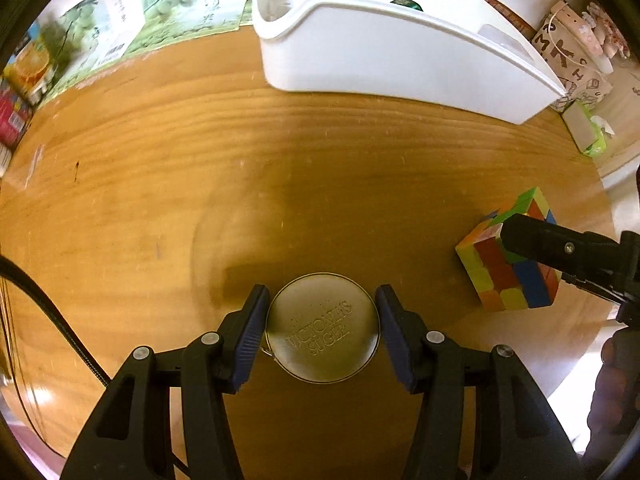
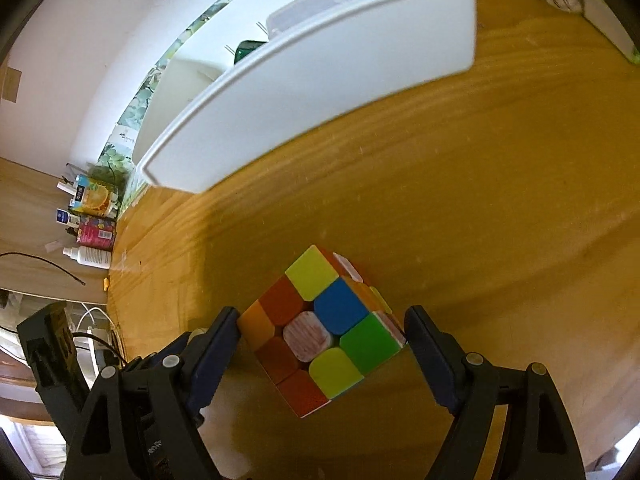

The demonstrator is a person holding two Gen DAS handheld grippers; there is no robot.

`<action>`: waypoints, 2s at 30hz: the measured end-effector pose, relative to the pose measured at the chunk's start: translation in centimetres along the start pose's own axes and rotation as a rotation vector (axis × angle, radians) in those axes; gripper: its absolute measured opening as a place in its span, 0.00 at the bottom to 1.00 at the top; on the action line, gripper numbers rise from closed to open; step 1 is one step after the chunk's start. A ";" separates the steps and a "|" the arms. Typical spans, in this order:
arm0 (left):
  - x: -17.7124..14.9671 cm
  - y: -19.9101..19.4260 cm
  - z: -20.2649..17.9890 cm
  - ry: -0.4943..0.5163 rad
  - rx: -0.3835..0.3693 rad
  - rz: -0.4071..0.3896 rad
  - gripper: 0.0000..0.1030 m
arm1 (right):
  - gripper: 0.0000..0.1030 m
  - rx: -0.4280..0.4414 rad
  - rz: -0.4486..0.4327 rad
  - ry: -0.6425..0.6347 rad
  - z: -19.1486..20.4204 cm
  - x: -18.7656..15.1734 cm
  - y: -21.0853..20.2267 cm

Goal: Organize rigid objects
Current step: 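Lift and carry tin with left tool while right tool carries cube to basket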

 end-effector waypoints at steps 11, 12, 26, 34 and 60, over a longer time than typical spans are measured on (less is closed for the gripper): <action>-4.9 -3.3 1.5 -0.063 -0.024 -0.048 0.57 | 0.81 -0.021 0.011 -0.008 -0.2 -3.5 -1.8; -4.6 -3.4 1.0 -0.071 -0.030 -0.051 0.57 | 0.81 -0.024 0.011 -0.011 -0.2 -3.7 -2.0; -5.2 -5.3 1.2 -0.162 -0.045 -0.097 0.57 | 0.81 -0.090 -0.078 -0.072 -0.4 -2.7 -6.4; -3.6 -5.7 1.1 -0.179 -0.005 -0.131 0.57 | 0.81 -0.106 -0.155 -0.099 -1.4 0.6 -9.4; 10.7 -11.5 -1.1 -0.172 0.131 -0.388 0.57 | 0.81 -0.007 -0.263 -0.347 2.2 16.2 -12.5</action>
Point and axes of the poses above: each gripper's, at about its wrist camera, not at the fingertips, and y roughly the way its jaws point, z to its left, x to its top, the point moved 1 cm from there along y, roughly the way its jaws point, and after that the axes turned 5 degrees about x, right-handed, at the moved point
